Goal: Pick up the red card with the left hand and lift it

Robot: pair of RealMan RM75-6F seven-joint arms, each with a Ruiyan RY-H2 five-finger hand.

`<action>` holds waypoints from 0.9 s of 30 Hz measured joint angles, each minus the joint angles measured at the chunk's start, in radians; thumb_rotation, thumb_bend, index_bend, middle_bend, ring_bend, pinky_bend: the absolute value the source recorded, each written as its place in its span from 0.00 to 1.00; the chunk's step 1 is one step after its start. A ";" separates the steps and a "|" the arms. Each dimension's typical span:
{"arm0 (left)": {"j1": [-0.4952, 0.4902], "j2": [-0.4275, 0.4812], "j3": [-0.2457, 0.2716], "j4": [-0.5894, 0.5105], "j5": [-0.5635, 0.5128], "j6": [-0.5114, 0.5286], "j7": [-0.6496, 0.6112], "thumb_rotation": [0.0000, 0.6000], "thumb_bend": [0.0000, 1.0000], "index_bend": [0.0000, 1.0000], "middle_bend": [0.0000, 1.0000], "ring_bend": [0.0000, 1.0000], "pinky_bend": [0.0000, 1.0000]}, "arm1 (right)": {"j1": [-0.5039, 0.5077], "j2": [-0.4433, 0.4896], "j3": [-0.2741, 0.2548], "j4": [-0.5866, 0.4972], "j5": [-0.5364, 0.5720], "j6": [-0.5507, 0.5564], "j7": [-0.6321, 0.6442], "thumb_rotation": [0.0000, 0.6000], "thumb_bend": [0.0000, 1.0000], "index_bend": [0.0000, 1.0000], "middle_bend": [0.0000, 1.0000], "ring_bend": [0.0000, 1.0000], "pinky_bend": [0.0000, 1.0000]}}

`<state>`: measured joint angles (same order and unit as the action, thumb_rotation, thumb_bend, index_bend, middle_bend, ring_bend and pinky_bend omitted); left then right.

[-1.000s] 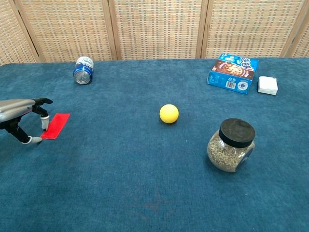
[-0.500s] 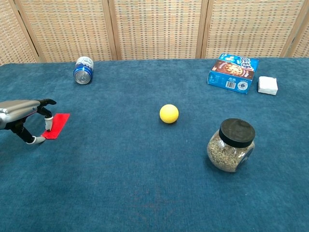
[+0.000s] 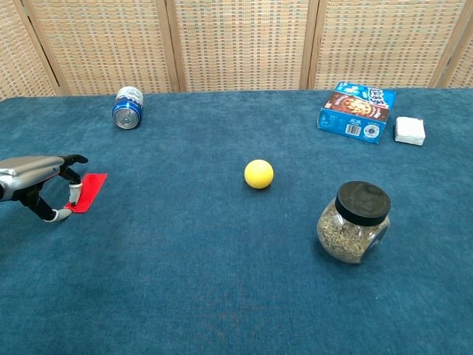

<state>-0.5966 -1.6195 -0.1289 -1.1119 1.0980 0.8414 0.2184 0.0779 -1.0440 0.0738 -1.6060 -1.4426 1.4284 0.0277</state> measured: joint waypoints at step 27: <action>-0.019 0.012 -0.004 -0.061 -0.098 0.004 0.150 1.00 0.52 0.58 0.00 0.00 0.00 | 0.000 0.004 -0.001 0.000 0.002 -0.004 0.006 1.00 0.00 0.00 0.00 0.00 0.00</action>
<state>-0.6158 -1.6079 -0.1329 -1.1726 0.9999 0.8450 0.3681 0.0778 -1.0403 0.0731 -1.6057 -1.4405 1.4245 0.0339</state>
